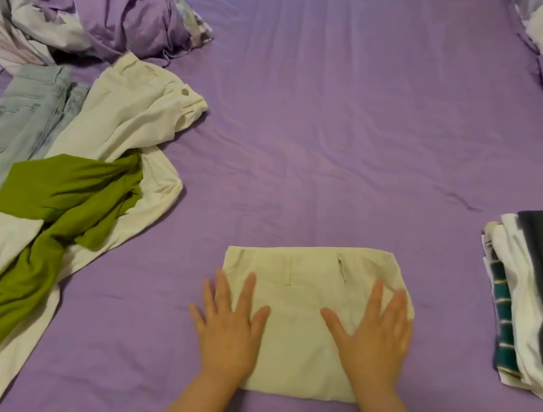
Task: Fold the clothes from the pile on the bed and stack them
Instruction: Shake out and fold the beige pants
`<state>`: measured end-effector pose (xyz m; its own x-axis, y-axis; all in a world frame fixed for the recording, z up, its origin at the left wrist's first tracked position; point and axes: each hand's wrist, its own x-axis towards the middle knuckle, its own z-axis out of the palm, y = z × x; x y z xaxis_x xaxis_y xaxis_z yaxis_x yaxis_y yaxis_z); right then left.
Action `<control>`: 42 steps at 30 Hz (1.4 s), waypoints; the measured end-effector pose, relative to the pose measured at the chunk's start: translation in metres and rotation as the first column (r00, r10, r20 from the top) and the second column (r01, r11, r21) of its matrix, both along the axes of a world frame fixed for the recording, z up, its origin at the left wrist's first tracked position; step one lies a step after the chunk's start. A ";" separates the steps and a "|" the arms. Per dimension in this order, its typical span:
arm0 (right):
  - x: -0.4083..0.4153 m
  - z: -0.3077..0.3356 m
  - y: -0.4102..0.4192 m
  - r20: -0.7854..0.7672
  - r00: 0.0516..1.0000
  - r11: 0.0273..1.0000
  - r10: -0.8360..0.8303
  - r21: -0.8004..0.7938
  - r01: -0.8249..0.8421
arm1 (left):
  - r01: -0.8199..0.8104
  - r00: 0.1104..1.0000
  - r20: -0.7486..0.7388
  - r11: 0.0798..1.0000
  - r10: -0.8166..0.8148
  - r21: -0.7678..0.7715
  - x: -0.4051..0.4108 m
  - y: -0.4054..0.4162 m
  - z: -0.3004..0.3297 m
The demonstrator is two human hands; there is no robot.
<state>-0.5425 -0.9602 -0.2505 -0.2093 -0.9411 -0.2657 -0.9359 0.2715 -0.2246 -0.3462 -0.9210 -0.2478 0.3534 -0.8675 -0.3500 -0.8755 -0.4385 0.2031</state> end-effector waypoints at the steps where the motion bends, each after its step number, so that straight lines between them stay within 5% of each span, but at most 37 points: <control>1: -0.002 0.003 0.004 0.015 0.994 0.994 -0.108 0.026 0.108 | -0.159 0.984 -0.074 0.987 0.160 0.013 0.002 -0.001 0.002; 5: 0.009 0.018 0.023 0.316 0.833 0.889 -0.455 0.107 0.445 | -0.457 0.836 -0.368 0.888 0.406 -0.058 0.006 -0.004 0.021; 8: 0.014 0.027 0.022 0.462 0.723 0.851 -0.513 0.165 0.499 | -0.630 0.546 -0.629 0.766 0.553 0.126 0.011 -0.012 0.031; 10: 0.010 0.034 0.020 0.492 0.681 0.835 -0.543 0.234 0.497 | -0.638 0.390 -0.692 0.720 0.607 0.272 0.018 -0.012 0.038; 15: -0.010 0.053 0.036 0.540 0.677 0.865 -0.500 0.277 0.418 | -0.548 0.260 -0.753 0.735 0.604 0.400 0.024 0.007 0.052; 29: -0.141 0.106 0.122 0.508 0.699 0.849 -0.504 0.144 0.508 | -0.266 0.444 -0.784 0.899 0.435 0.348 -0.101 0.063 0.096; 42: -0.341 0.096 0.181 0.429 0.743 0.841 -0.514 0.079 0.536 | -0.070 0.429 -0.792 0.890 0.435 0.451 -0.295 0.105 0.089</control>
